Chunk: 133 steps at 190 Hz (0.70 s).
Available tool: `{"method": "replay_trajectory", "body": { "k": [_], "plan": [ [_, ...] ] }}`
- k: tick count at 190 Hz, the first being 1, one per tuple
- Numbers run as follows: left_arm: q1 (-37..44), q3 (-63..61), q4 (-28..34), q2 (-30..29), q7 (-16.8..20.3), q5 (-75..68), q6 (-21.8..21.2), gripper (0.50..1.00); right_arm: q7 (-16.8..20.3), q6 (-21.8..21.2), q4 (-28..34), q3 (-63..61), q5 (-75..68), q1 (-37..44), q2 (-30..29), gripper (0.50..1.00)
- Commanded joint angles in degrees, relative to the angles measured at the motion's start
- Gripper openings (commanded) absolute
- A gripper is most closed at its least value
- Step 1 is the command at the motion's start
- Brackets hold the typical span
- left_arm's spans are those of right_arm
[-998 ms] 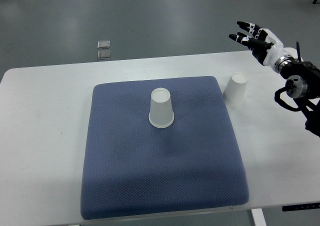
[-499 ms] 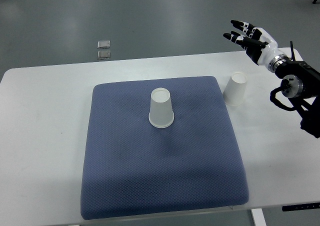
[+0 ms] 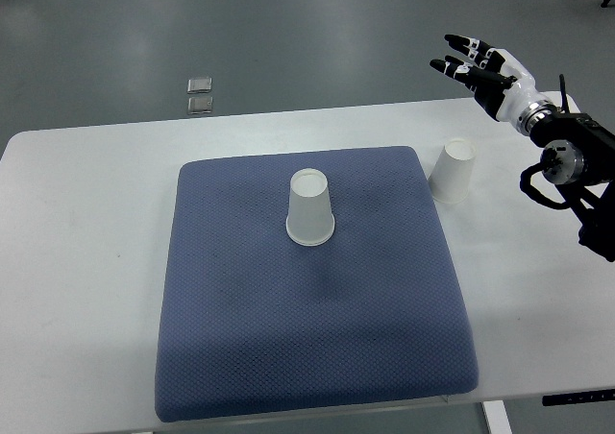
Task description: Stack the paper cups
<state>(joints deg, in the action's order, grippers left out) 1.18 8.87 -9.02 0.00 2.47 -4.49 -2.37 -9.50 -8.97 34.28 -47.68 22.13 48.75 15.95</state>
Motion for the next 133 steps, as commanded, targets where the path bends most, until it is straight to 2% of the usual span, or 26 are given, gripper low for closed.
{"method": "replay_trajectory", "body": {
  "k": [1, 88, 133],
  "plan": [
    [-0.04, 0.01, 0.05, 0.00, 0.08, 0.01, 0.00, 1.000, 0.01, 0.09, 0.00, 0.04, 0.28, 0.47, 0.05, 0.936],
    [-0.04, 0.01, 0.05, 0.00, -0.01, 0.01, 0.00, 1.000, 0.01, -0.09, 0.00, 1.27, 1.78, 0.38, 0.49, 0.934],
    [-0.04, 0.01, 0.05, 0.00, 0.07, 0.01, 0.00, 1.000, -3.24, -0.09, 0.53, 1.18, 19.17, 0.38, 0.49, 0.934]
  ]
}}
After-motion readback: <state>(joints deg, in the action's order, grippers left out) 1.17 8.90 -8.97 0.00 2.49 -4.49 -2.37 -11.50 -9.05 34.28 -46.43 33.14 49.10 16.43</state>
